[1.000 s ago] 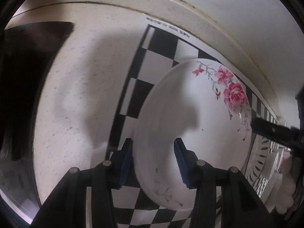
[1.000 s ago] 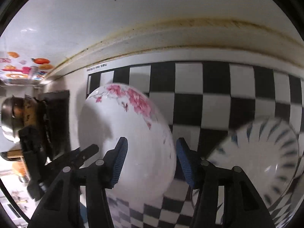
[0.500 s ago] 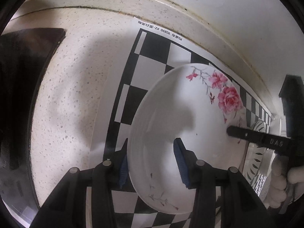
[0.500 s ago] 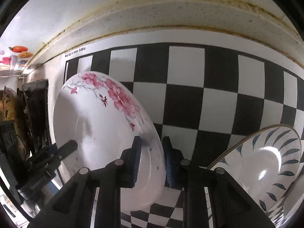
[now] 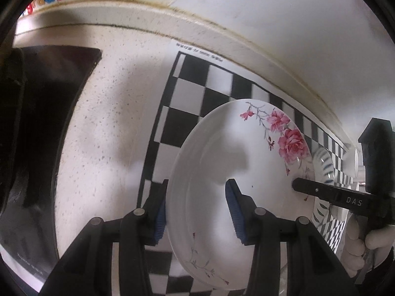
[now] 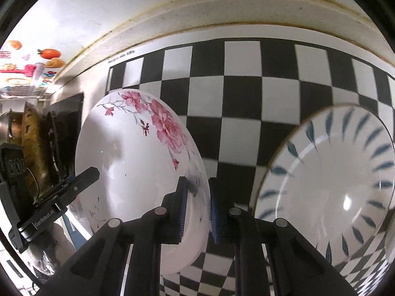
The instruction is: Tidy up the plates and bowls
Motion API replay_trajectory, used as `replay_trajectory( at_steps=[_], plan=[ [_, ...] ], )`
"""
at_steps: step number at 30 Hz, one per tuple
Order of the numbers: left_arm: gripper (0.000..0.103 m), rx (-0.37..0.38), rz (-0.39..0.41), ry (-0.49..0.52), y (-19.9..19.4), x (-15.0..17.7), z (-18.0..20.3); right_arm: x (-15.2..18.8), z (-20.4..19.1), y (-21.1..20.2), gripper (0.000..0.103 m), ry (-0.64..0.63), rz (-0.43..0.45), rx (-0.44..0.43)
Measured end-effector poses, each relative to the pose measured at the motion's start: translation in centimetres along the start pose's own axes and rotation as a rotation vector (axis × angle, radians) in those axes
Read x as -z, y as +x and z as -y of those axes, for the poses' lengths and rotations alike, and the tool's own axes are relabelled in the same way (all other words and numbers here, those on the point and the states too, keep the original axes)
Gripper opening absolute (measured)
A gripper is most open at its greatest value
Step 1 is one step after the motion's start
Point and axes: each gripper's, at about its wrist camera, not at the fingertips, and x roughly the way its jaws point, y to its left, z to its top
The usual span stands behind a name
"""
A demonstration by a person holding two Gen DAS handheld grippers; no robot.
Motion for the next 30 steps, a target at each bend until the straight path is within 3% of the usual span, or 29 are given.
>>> replay_trajectory(
  at_steps=[5, 15, 24, 30],
  plan=[
    [0.041, 0.002, 0.023, 0.035, -2.9, 2.4, 2.3, 3.2, 1.0, -3.4, 0.018, -0.001, 0.045, -0.029],
    [0.041, 0.015, 0.019, 0.117, -5.7, 10.5, 10.3, 13.8, 6.8, -10.2, 0.017, 0.046, 0.131, -0.072],
    [0.041, 0.03, -0.037, 0.162, -3.2, 15.6, 16.0, 22.5, 13.0, -13.2, 0.017, 0.1, 0.164, -0.058],
    [0.041, -0.005, -0.099, 0.202, 0.1, 17.9, 18.6, 25.2, 16.8, -12.1, 0.017, 0.144, 0.152, -0.054]
  ],
)
